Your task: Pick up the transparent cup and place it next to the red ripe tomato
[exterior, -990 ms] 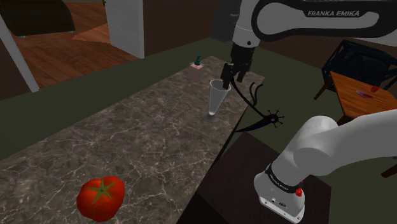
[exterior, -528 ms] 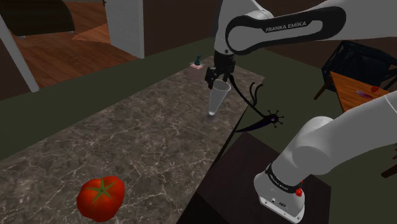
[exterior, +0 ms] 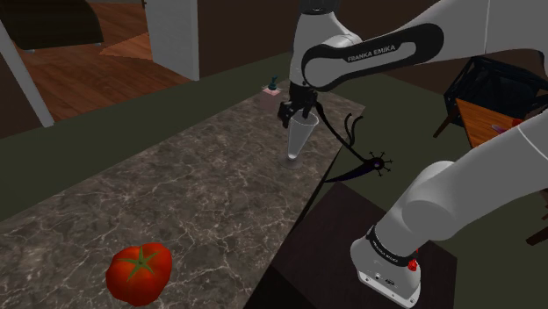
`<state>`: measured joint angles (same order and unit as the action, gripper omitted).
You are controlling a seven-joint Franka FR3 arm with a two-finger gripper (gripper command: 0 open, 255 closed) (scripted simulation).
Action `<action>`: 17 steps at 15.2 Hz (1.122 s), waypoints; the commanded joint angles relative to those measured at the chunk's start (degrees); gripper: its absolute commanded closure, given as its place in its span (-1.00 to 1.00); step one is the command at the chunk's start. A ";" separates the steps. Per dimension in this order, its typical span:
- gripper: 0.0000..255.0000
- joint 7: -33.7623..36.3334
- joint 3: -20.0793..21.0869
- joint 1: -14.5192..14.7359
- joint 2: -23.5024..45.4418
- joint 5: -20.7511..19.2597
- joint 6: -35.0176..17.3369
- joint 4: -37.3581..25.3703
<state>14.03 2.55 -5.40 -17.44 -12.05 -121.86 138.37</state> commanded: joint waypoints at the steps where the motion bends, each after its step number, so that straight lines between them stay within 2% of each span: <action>1: -1.00 0.36 -0.01 -0.09 0.72 -0.27 -1.69 0.95; 9: -1.00 0.40 -0.05 -0.14 0.93 -0.36 -2.15 1.20; 10: 1.00 0.40 -0.05 -0.14 0.93 -0.36 -2.15 1.20; 17: 1.00 0.41 -0.04 -0.14 0.94 -0.36 -2.15 1.20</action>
<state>14.44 2.52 -5.53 -16.53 -12.41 -124.01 139.54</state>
